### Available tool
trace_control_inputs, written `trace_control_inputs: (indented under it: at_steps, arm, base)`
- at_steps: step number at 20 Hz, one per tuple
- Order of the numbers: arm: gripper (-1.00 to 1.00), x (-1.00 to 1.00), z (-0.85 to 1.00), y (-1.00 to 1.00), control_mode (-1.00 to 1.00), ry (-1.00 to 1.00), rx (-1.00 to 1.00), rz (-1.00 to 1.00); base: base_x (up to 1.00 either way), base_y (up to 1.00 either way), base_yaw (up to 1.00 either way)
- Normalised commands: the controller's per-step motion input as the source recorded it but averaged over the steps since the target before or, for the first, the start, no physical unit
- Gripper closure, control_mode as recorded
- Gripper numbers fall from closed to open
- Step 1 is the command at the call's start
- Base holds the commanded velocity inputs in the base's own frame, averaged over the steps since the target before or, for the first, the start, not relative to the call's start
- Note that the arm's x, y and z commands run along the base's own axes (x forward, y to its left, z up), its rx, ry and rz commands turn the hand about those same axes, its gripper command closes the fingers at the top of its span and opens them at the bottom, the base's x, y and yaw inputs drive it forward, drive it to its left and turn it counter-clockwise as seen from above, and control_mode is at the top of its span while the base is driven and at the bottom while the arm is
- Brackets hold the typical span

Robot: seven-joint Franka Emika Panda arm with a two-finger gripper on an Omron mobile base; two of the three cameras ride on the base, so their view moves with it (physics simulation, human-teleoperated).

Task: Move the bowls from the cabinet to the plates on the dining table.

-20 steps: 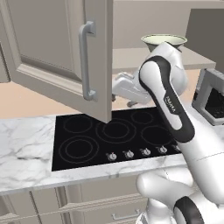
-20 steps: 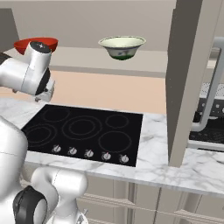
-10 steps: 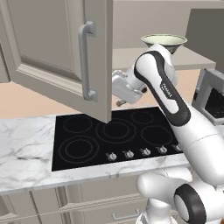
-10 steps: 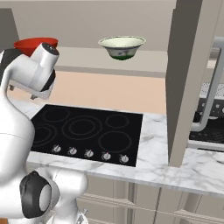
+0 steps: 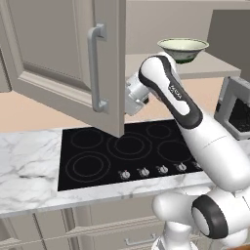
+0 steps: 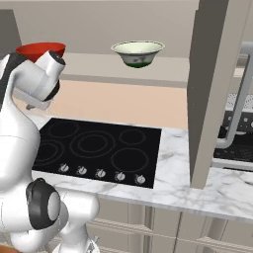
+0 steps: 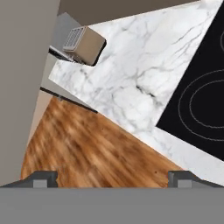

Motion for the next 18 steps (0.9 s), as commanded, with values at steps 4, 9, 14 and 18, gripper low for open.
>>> trace_control_inputs:
  at_steps: [4,9,14,18]
  arm:
    - [-1.00,0.00,0.00,0.00,-1.00,-0.01,0.20,0.17]
    - [-1.00,0.11,0.00,0.17,-1.00,-0.01,0.16,0.12]
    - [-1.00,0.29,0.00,0.41,-1.00,0.00,0.11,0.06]
    - [-1.00,0.34,0.02,0.42,-1.00,0.00,0.09,0.02]
  base:
    - [0.00,0.00,0.00]
    - [0.00,0.00,0.00]
    - [0.00,0.00,0.00]
    - [0.00,0.00,0.00]
